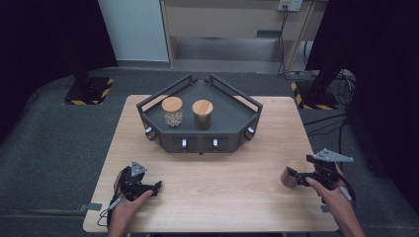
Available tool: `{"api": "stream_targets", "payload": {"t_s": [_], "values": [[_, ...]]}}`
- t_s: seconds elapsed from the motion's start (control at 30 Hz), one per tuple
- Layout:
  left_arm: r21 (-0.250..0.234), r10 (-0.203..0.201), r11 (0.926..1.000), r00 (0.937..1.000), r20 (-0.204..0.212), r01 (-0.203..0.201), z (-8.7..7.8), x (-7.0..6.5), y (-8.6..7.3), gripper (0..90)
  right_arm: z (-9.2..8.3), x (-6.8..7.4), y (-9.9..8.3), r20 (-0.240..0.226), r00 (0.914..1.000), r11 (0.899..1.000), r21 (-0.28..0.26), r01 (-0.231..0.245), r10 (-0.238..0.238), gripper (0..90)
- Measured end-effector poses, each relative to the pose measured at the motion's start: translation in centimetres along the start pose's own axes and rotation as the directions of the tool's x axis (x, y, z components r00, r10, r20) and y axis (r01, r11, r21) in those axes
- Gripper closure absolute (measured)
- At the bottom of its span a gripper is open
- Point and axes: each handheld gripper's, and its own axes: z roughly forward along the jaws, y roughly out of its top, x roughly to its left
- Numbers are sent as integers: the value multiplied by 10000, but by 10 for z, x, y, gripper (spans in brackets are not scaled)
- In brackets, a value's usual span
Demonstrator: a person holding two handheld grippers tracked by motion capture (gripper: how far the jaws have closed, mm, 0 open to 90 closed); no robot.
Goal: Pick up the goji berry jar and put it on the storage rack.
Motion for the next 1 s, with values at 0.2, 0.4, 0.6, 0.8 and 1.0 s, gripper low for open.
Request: {"api": "stream_targets", "payload": {"t_s": [0.2,0.4,0.6,0.8,1.0], "values": [[1,1,10000,10000,0,-1,0,0,0,1,3,-2,-5,-33,10000,10000,32,-68,68,38],[3,2,10000,10000,0,-2,0,0,0,1,6,-2,-8,-2,10000,9999,138,-73,73,38],[0,1,10000,10000,0,-1,0,0,0,1,9,-3,-11,-12,9999,9997,179,-158,158,39],[0,0,10000,10000,-1,0,0,0,0,1,13,-5,-15,-12,9997,9994,250,-257,257,39],[0,-1,10000,10000,-2,1,0,0,0,1,18,-6,-19,-35,9994,9989,314,-344,346,40]]}}
